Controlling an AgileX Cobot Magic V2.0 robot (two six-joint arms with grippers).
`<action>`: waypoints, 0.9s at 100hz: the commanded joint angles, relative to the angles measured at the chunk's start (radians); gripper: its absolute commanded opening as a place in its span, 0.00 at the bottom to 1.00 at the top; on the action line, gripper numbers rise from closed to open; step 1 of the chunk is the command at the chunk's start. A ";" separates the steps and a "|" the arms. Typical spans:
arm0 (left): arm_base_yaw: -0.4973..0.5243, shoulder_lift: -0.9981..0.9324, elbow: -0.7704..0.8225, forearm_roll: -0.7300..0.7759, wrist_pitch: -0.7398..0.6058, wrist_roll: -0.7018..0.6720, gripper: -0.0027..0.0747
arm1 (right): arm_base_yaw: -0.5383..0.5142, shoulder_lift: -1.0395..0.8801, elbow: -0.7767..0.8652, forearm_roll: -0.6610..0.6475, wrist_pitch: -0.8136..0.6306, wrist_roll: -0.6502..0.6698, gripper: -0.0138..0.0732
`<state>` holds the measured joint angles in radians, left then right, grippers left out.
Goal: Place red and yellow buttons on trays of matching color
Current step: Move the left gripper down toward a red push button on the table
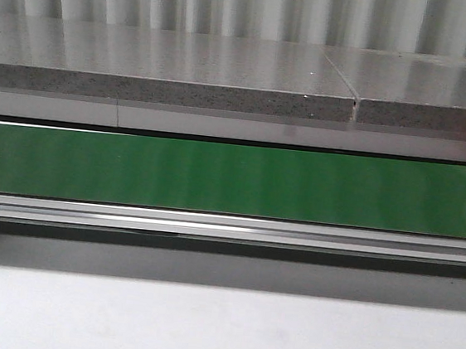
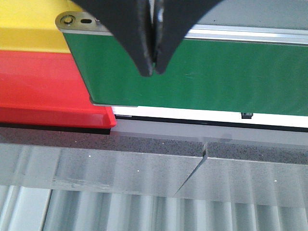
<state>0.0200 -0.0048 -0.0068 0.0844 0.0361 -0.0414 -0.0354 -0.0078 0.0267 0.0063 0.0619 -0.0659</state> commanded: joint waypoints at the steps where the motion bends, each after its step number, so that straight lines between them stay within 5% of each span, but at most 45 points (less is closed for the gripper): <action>1: 0.000 -0.038 0.052 -0.001 -0.088 -0.001 0.01 | 0.001 -0.014 -0.014 -0.012 -0.078 0.000 0.08; 46: 0.000 -0.038 -0.019 -0.001 -0.166 -0.001 0.01 | 0.001 -0.014 -0.014 -0.012 -0.078 0.000 0.08; 90: 0.000 0.290 -0.514 -0.069 0.470 -0.001 0.01 | 0.001 -0.014 -0.014 -0.012 -0.078 0.000 0.08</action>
<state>0.0200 0.1686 -0.3978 0.0383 0.4224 -0.0414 -0.0354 -0.0078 0.0267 0.0063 0.0619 -0.0659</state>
